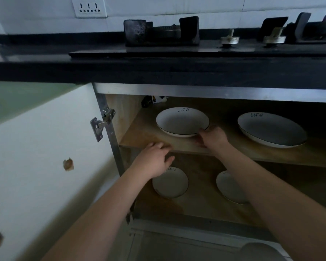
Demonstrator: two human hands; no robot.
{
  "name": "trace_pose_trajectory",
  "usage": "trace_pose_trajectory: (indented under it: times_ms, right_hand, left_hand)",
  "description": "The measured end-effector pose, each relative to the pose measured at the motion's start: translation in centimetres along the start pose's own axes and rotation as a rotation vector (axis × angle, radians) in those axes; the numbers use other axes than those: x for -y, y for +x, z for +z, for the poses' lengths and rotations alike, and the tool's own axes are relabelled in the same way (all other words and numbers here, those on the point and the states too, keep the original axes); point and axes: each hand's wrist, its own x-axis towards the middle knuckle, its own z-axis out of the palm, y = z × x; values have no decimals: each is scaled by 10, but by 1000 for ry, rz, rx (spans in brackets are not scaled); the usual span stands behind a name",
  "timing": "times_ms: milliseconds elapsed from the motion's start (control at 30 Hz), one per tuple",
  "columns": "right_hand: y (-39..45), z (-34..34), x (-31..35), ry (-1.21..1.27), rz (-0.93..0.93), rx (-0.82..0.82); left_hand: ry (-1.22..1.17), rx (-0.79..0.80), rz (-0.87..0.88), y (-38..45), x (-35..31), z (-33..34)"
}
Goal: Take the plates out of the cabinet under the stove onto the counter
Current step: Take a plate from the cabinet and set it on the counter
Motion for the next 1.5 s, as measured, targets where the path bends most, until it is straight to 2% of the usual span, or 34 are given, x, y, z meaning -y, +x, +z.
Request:
trace_pose_trajectory:
  times_ms: [133,233,300,367,433,567,633,733,967,1067,1200,1400,1500]
  right_hand:
    - [7,1,13,382,154,45]
    - [7,3,19,374,183,40]
    - [4,2,20,352,208,51]
    - [0,-2,18,339,216,68]
    - [-6,-7,12,321,214,89]
    - [-20,-12,3,263,198,110]
    - [-25,-12,0,278,184,129]
    - [-30,-13,-2,252,143,173]
    - [-35,-15,3,223,76,213]
    - [-39,-16,7,205,53,242]
    - [-38,-14,7,187,-6,271]
    - [-24,-14,-5,235,-36,305]
    - [-20,-14,-10,212,-3,324]
  left_hand:
    - [12,1,-26,-3,-7,2]
    - [-6,-37,-9,-4,-5,2]
    - [-123,-44,-23,-4,-1,0]
    - [-405,-19,-153,-5,5,-4]
    - [-800,-32,-368,-6,12,-10]
    - [-1527,-195,-538,-4,19,-18]
    - [-1720,-255,-629,-4,19,-25]
    - [-1872,-247,-709,-4,20,-33]
    - [-1951,-289,-755,-18,17,-43]
    - [-1874,-295,-751,-21,17,-44]
    - [-1711,-349,-659,-24,20,-34]
    - [-1759,-432,-622,-26,26,-27]
    - [-1734,-407,-642,-29,25,-25]
